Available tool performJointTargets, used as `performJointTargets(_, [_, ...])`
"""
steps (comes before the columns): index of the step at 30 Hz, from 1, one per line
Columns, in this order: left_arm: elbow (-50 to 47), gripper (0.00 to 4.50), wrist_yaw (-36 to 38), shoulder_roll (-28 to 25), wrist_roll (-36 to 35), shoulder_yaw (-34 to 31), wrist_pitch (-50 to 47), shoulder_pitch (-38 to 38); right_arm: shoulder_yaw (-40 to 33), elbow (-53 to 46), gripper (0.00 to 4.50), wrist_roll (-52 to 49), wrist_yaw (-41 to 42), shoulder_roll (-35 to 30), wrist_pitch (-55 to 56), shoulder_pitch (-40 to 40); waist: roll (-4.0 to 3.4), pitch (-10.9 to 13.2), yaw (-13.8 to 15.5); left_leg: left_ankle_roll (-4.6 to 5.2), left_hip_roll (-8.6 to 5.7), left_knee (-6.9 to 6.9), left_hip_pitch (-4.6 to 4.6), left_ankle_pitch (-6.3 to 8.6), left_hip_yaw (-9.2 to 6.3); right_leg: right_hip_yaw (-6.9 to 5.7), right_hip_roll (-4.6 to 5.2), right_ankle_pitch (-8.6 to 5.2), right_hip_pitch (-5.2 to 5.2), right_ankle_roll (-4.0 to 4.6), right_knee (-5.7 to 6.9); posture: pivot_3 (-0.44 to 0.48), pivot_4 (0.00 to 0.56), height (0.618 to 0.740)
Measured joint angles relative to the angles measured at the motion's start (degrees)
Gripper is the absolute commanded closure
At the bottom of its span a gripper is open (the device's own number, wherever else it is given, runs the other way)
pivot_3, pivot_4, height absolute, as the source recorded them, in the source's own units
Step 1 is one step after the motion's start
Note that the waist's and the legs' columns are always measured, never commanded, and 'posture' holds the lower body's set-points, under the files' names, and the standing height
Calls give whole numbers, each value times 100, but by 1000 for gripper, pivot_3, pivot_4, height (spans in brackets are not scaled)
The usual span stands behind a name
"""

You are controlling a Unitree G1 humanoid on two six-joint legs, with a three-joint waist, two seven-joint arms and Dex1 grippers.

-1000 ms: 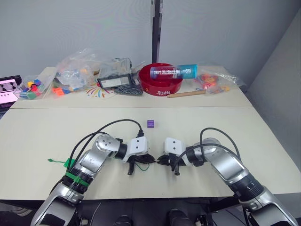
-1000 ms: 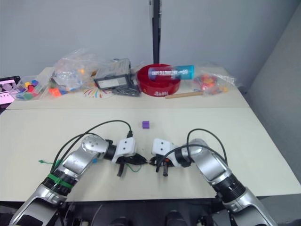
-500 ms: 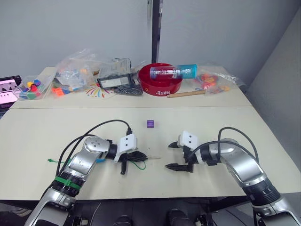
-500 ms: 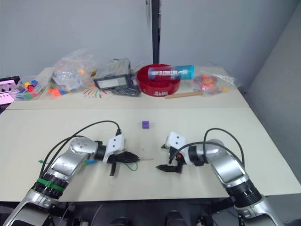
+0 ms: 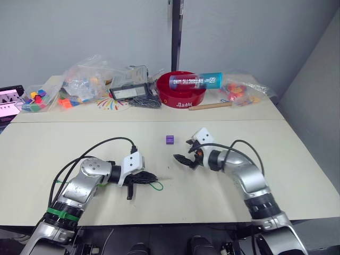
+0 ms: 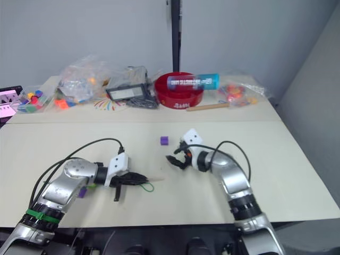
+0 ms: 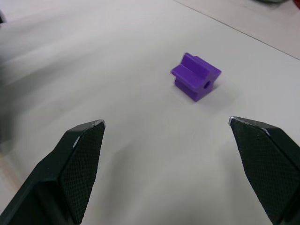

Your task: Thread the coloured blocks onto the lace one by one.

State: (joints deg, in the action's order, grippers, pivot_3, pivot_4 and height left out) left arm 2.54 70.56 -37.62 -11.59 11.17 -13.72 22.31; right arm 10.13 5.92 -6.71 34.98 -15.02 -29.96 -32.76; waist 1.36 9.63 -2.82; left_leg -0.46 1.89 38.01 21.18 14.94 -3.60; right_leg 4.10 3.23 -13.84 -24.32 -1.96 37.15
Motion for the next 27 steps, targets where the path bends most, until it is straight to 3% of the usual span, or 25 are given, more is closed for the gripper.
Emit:
performJointTargets(7, [-84,4500,-31,-50,-4,-51,-27,-57,-100,1287,15,322,-859,614,682,-507,-1,0,15,0,-2,0,2,0,-1,-2,4,1,-1,0,0,0,150,731])
performJointTargets(27, [-319,4500,-74,-257,-5,-154,-134,-210,-313,3468,15,698,-2779,2019,2222,-1186,-3,1,-129,0,0,-13,0,0,-6,-2,3,3,-9,2,8,0,150,731])
